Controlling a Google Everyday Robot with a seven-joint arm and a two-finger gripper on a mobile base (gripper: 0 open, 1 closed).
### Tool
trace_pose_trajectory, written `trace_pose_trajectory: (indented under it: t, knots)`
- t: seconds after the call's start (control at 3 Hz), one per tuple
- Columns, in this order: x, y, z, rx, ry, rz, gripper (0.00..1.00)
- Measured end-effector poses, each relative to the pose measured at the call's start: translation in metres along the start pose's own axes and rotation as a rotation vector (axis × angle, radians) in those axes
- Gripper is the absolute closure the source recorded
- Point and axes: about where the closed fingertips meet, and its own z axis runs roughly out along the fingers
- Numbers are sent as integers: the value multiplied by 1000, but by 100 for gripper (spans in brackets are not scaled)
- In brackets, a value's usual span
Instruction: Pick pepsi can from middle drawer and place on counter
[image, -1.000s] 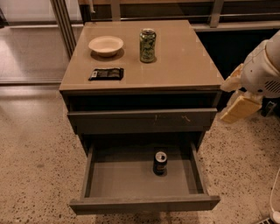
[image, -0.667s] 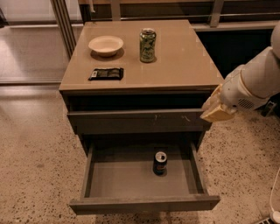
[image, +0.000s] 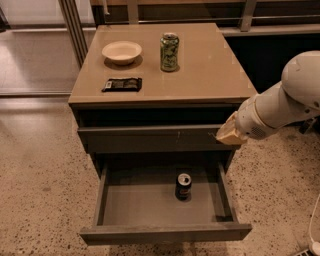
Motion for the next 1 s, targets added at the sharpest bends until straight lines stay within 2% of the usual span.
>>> trace_pose_trajectory:
  t: [0.33,0.67,1.0]
  knots:
    - [0,0,0,-1,0,-1,100]
    - [13,3,16,-2,17,-16,100]
    - [47,14,63,-18,26,-20,100]
